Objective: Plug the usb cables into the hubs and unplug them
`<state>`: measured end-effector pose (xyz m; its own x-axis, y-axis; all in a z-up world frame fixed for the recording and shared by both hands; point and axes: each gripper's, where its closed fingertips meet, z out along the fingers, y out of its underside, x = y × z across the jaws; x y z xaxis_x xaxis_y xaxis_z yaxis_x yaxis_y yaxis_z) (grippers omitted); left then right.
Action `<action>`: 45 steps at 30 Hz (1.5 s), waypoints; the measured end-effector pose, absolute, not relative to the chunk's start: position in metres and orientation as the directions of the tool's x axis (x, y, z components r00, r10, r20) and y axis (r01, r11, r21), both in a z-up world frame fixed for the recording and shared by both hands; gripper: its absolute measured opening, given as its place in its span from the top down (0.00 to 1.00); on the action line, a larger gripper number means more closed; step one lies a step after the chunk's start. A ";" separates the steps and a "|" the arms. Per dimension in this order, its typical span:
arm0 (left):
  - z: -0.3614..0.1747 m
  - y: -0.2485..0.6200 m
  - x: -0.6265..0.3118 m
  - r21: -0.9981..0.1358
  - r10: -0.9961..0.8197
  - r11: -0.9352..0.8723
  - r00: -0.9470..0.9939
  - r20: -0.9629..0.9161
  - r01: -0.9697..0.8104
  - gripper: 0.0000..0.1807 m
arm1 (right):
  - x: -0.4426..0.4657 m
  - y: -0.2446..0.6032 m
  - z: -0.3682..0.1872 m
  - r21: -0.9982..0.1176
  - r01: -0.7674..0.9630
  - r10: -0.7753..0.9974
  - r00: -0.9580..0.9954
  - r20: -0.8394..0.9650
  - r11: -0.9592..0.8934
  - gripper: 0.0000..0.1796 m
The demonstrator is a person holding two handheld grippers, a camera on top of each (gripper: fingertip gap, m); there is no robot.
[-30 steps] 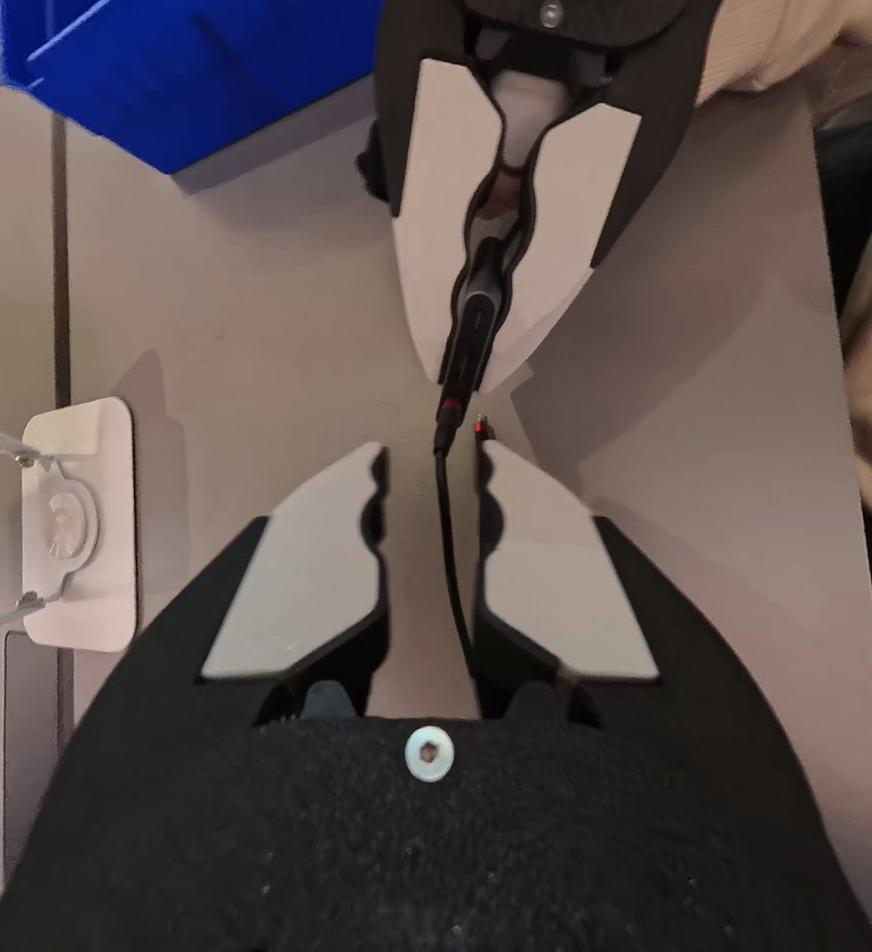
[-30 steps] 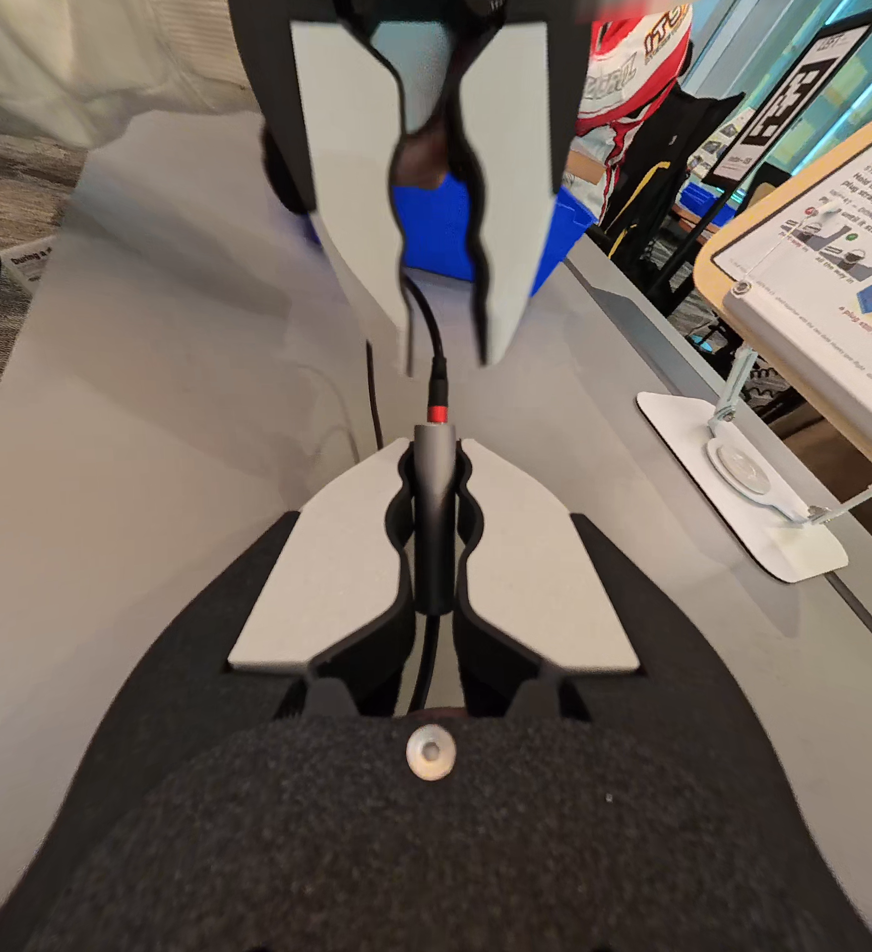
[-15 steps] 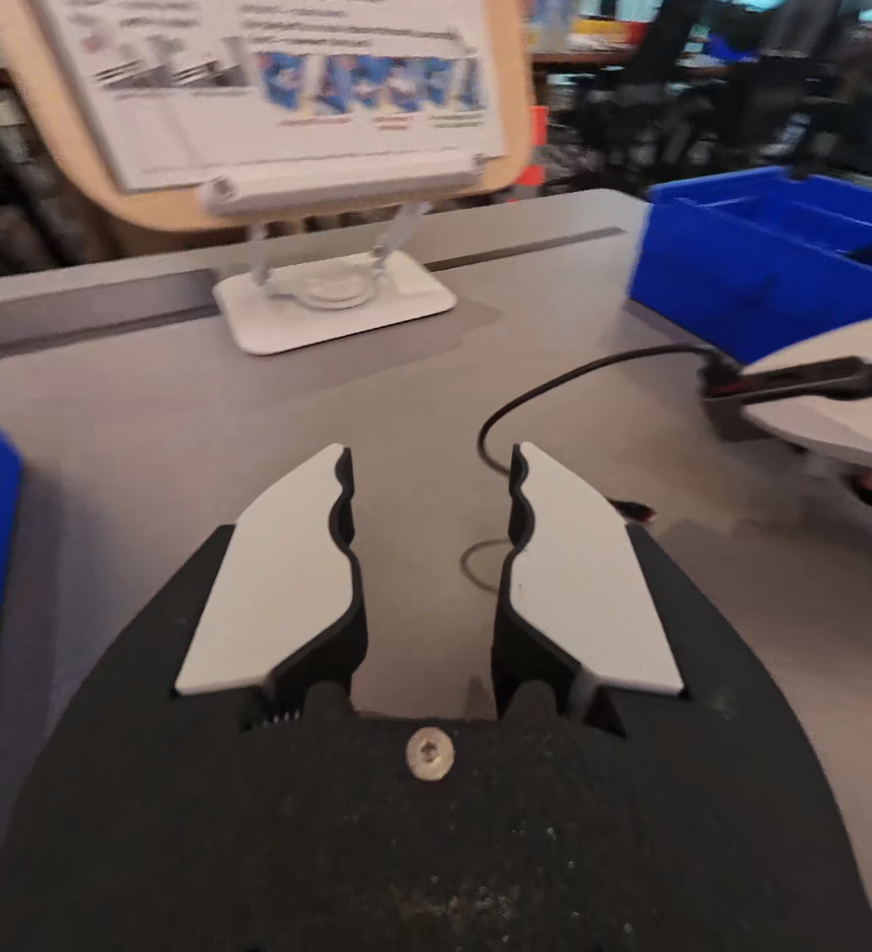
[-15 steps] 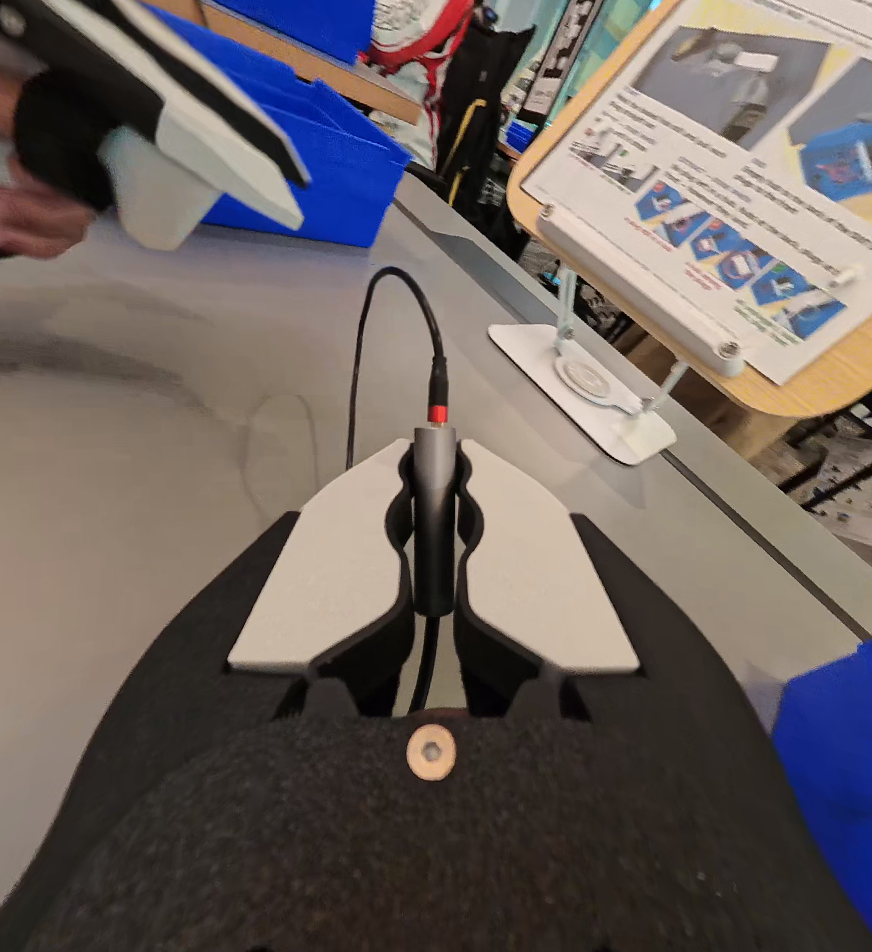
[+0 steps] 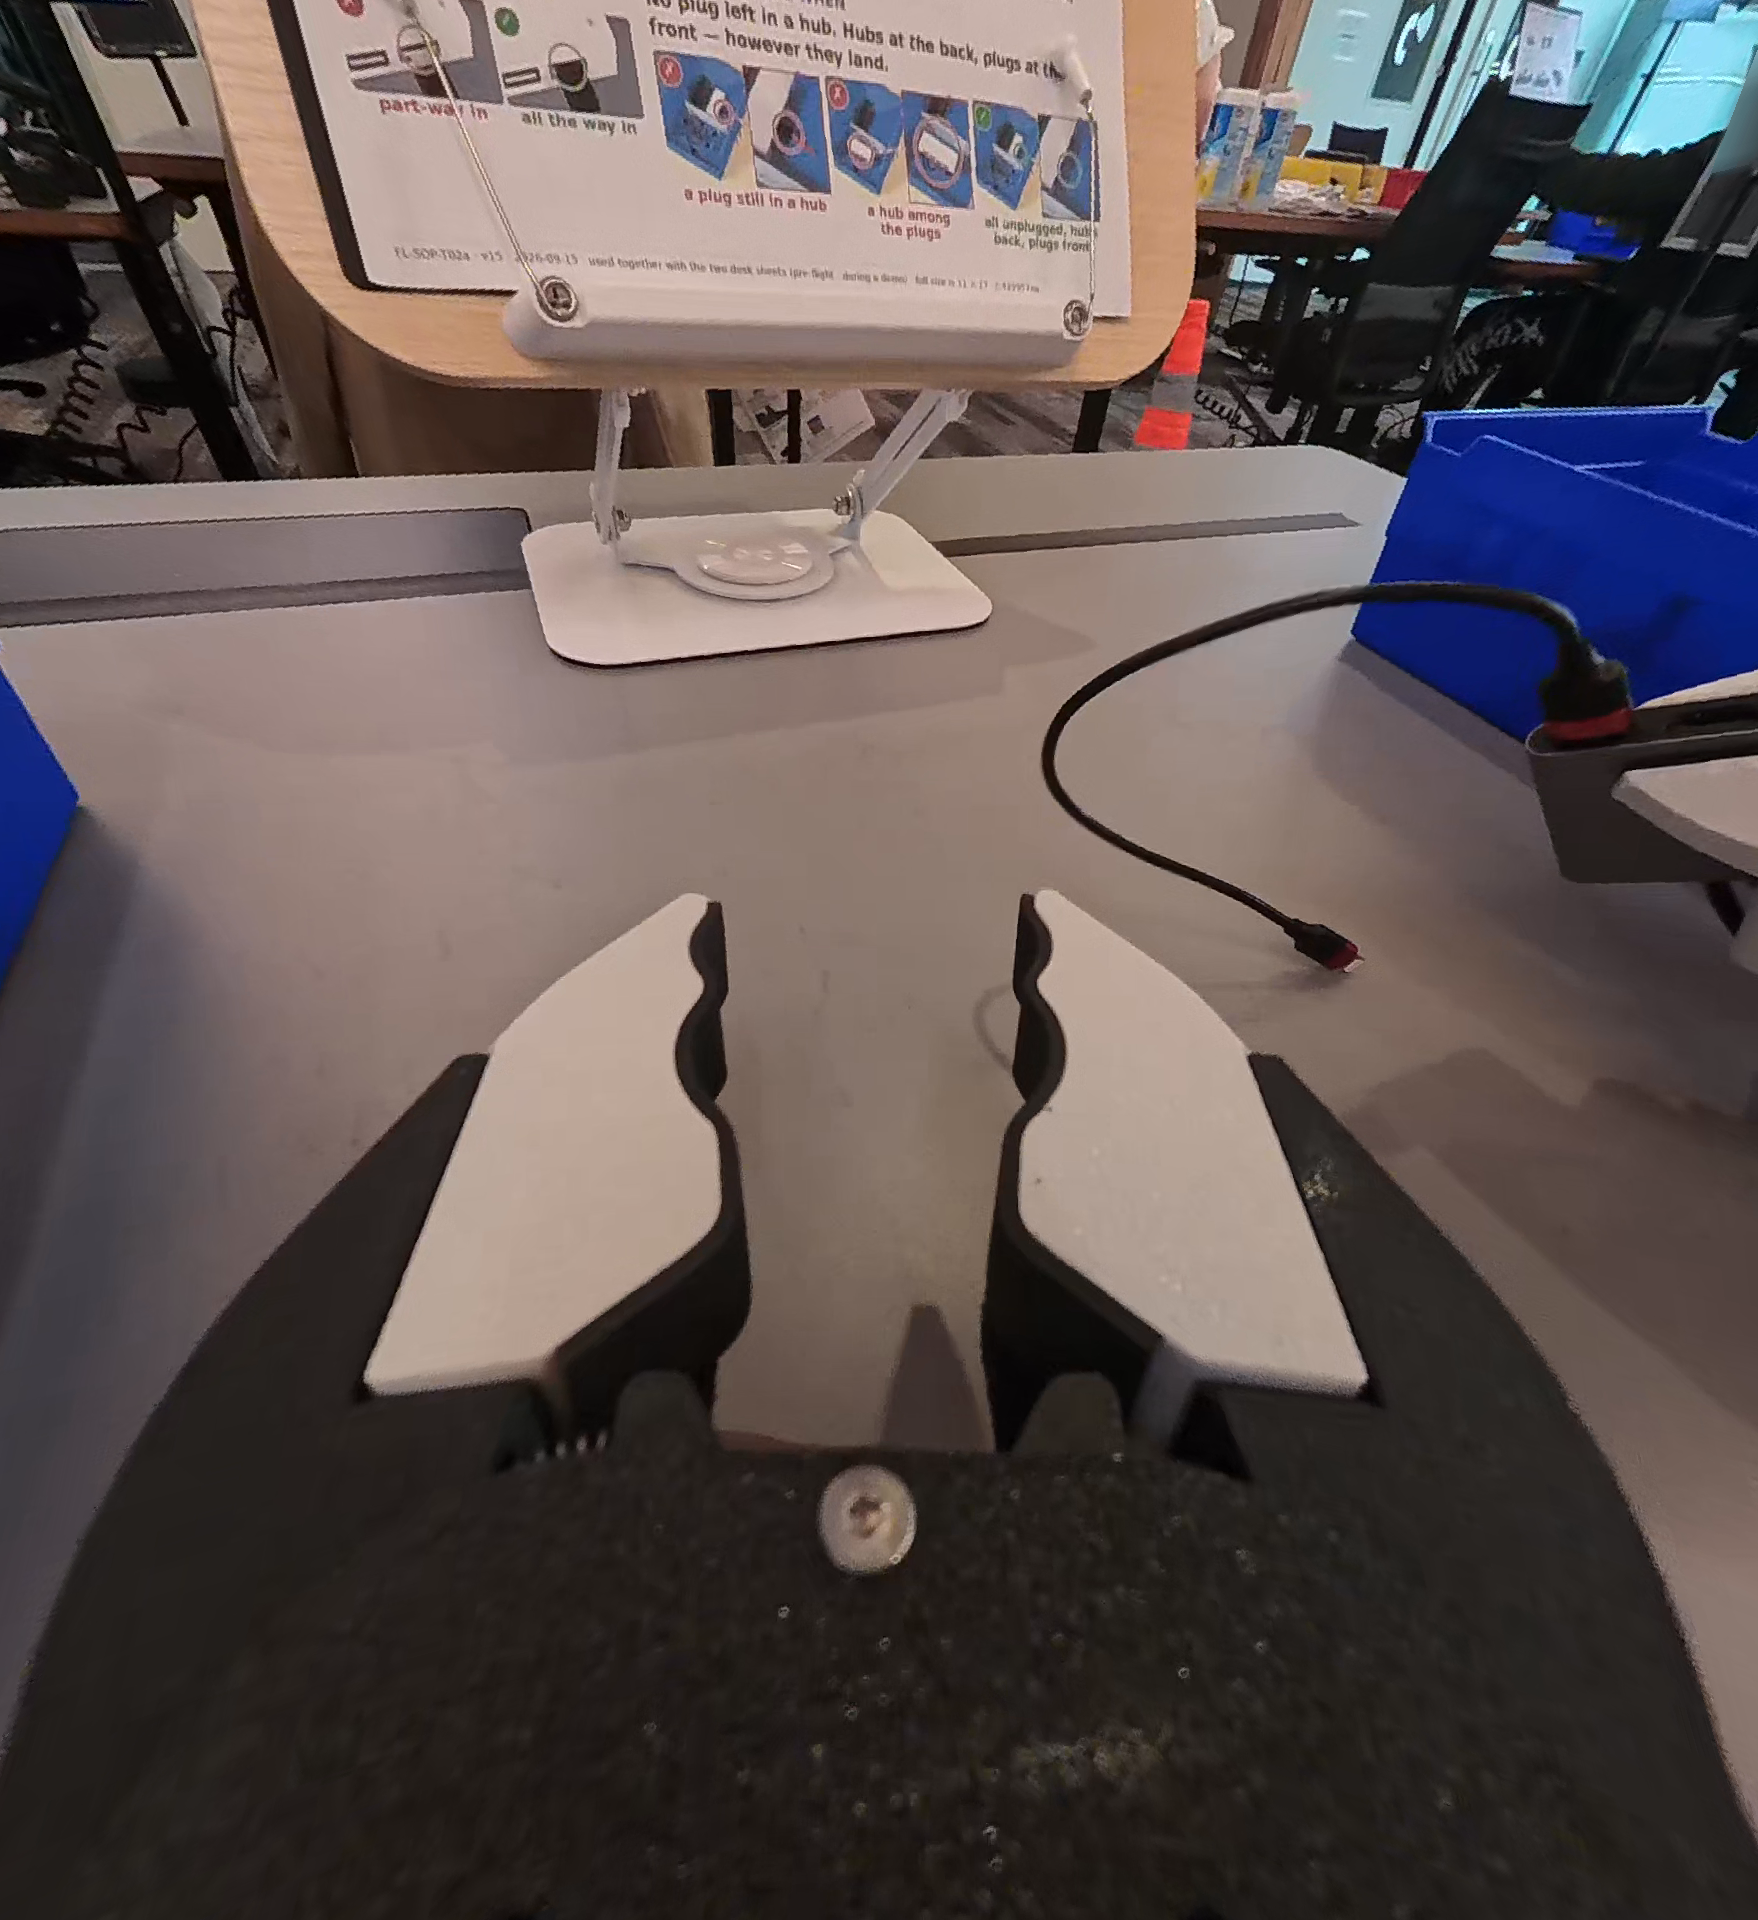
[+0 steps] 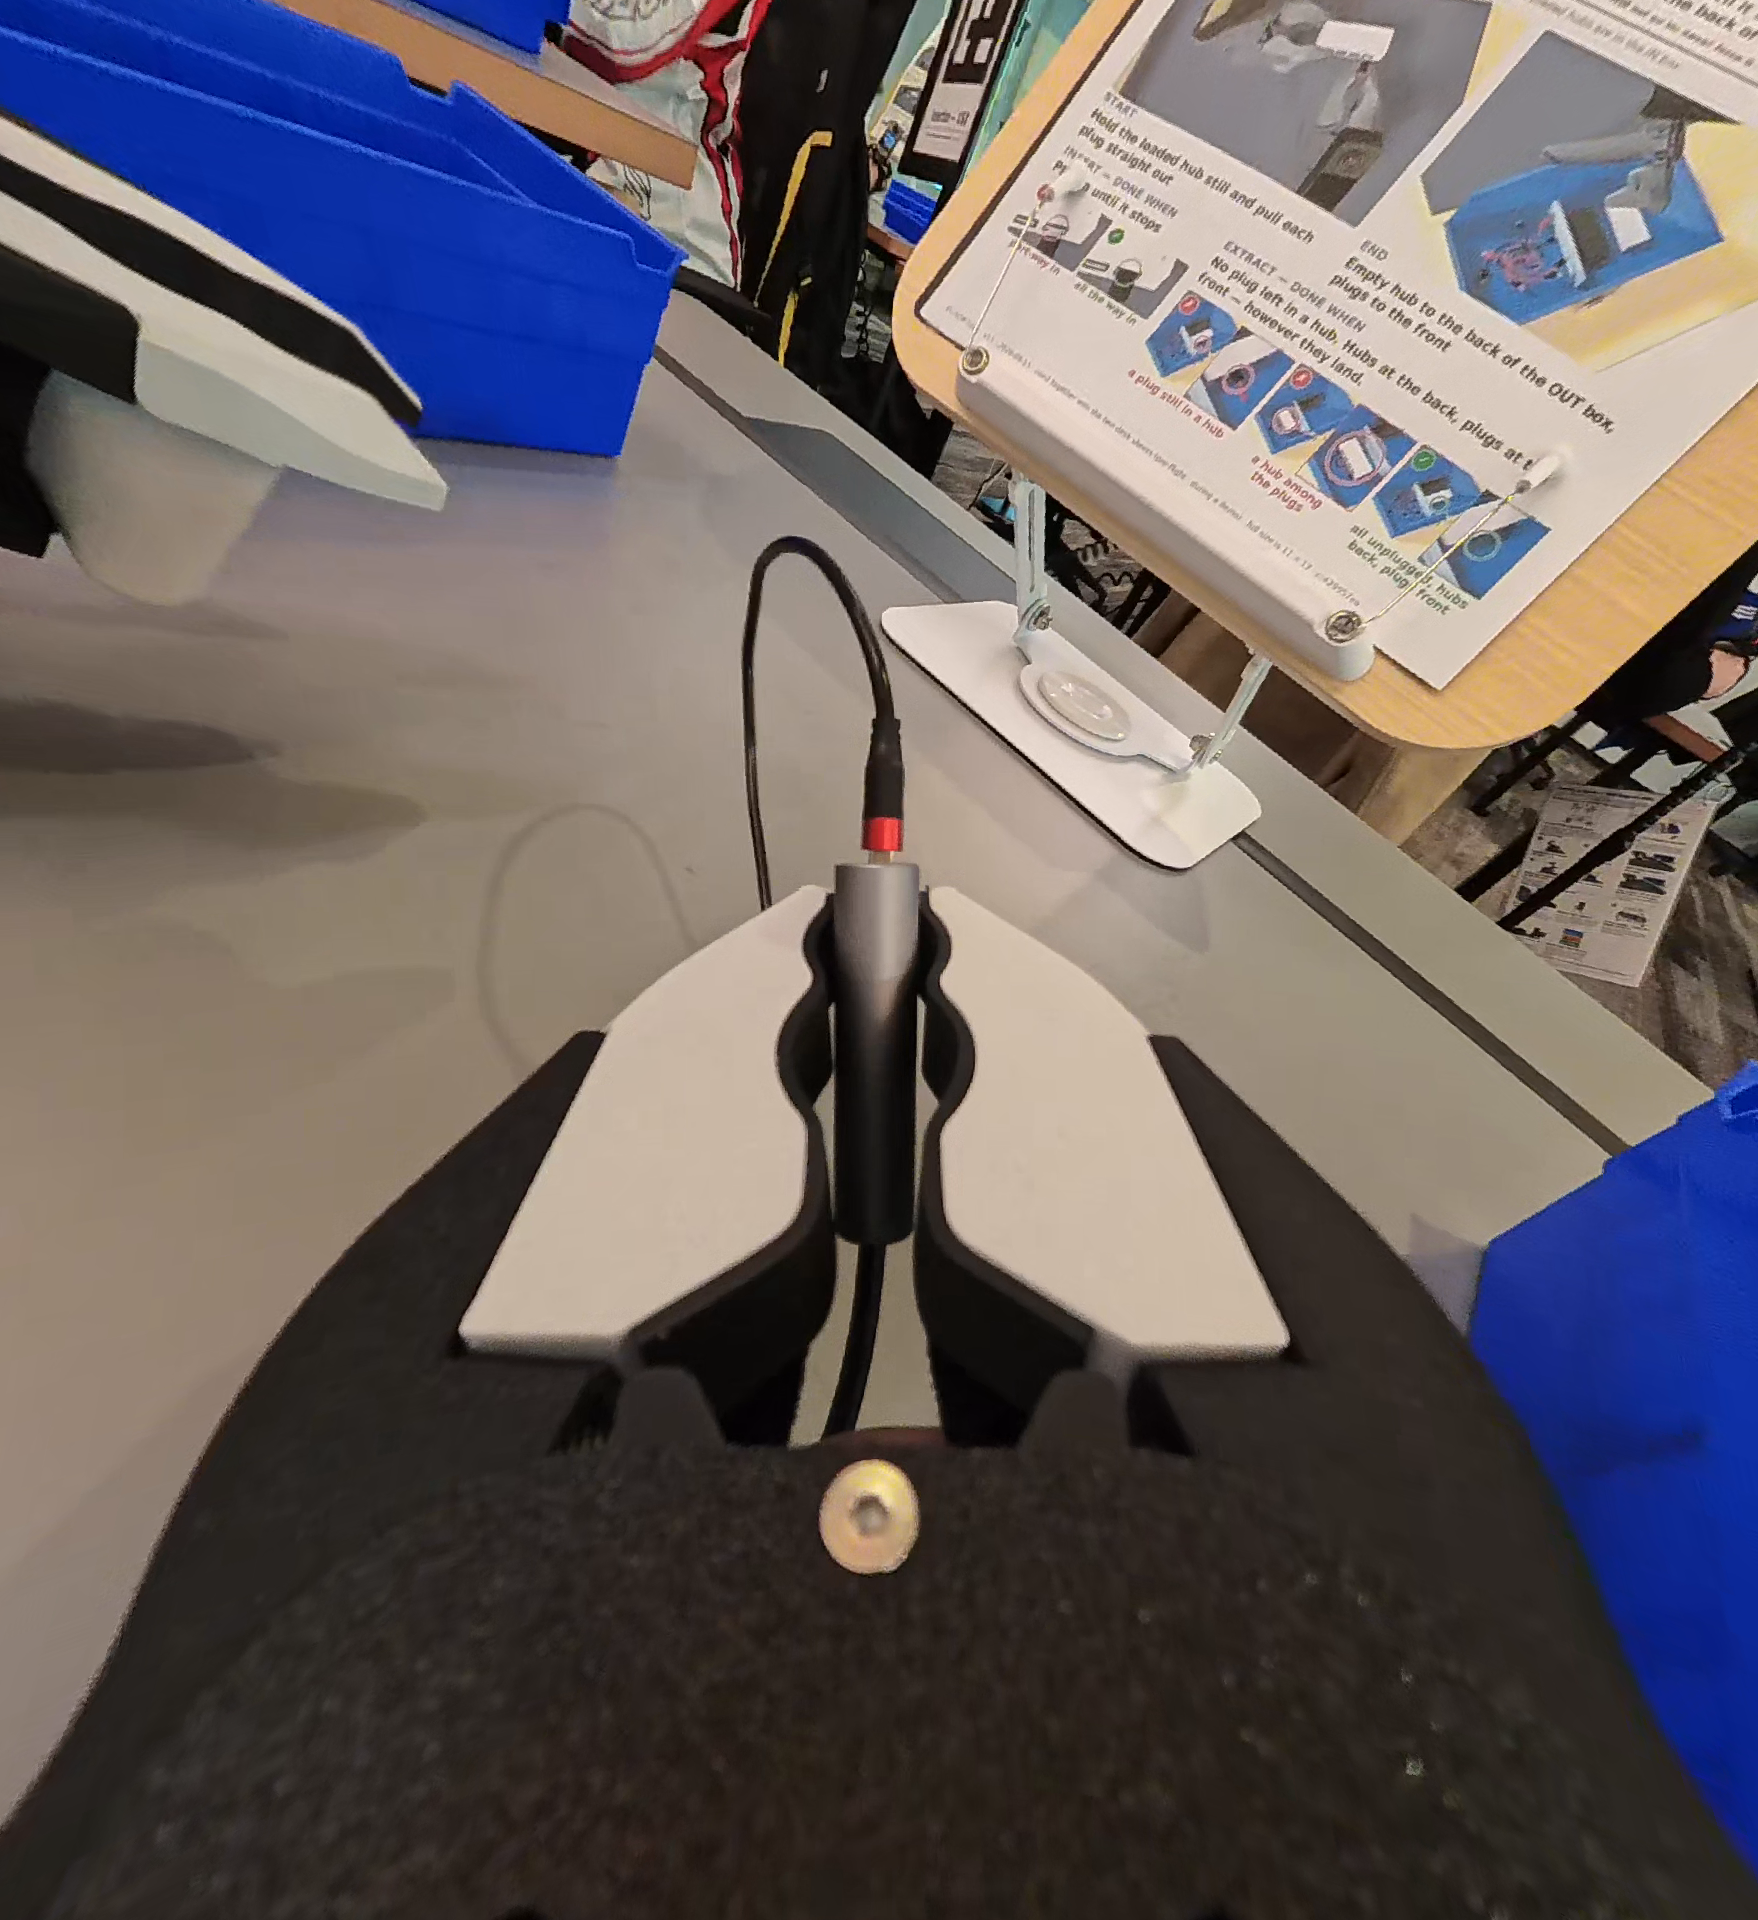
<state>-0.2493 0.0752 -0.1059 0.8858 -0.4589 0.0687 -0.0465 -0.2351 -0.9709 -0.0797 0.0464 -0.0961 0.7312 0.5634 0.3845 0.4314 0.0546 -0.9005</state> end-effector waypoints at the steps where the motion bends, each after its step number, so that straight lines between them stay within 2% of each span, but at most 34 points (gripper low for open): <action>1: -0.105 0.075 -0.249 -0.972 -0.460 -0.230 0.885 0.065 -0.048 0.71 | -0.080 0.046 -0.094 -0.909 0.413 0.571 0.734 0.368 0.056 0.93; 6: -0.105 0.072 -0.243 -0.974 -0.480 -0.209 0.877 0.020 -0.092 0.71 | -0.073 0.039 -0.051 -0.945 0.325 0.618 0.736 0.275 0.033 0.93; 9: -0.103 0.069 -0.241 -0.976 -0.489 -0.190 0.872 0.004 -0.103 0.71 | -0.053 0.037 0.005 -0.968 0.251 0.633 0.747 0.203 0.013 0.93; 17: -0.108 0.069 -0.237 -0.971 -0.508 -0.212 0.861 0.010 -0.113 0.71 | 0.038 0.054 0.138 -0.975 0.211 0.604 0.787 0.126 -0.072 0.93; 24: -0.108 0.068 -0.235 -0.971 -0.516 -0.205 0.857 -0.002 -0.126 0.71 | 0.123 0.088 0.181 -0.958 0.202 0.535 0.842 0.063 -0.205 0.93; 28: -0.109 0.068 -0.235 -0.969 -0.519 -0.216 0.855 0.008 -0.122 0.71 | 0.160 0.110 0.158 -0.932 0.176 0.514 0.857 -0.013 -0.318 0.93; 31: -0.110 0.069 -0.234 -0.967 -0.522 -0.221 0.853 0.009 -0.125 0.70 | 0.191 0.128 0.114 -0.871 0.206 0.469 0.883 -0.031 -0.446 0.93; 34: -0.111 0.069 -0.234 -0.966 -0.523 -0.226 0.852 0.011 -0.127 0.70 | 0.227 0.142 0.061 -0.759 0.277 0.413 0.911 0.011 -0.590 0.93; 39: -0.113 0.070 -0.232 -0.962 -0.525 -0.237 0.851 0.007 -0.138 0.70 | 0.252 0.153 -0.013 -0.529 0.415 0.463 0.885 0.045 -0.741 0.93; 42: -0.115 0.070 -0.231 -0.959 -0.527 -0.240 0.850 0.000 -0.149 0.70 | 0.246 0.157 -0.054 -0.389 0.488 0.529 0.849 0.001 -0.781 0.93; 45: -0.115 0.070 -0.230 -0.959 -0.529 -0.238 0.849 -0.005 -0.153 0.70 | 0.227 0.161 -0.089 -0.299 0.541 0.589 0.802 -0.099 -0.786 0.93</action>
<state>-0.2304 0.0698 -0.1146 0.8488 -0.5287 -0.0046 -0.1534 -0.2379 -0.9591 0.2272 0.1606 -0.0887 0.8018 0.5893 -0.0987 0.5410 -0.7862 -0.2987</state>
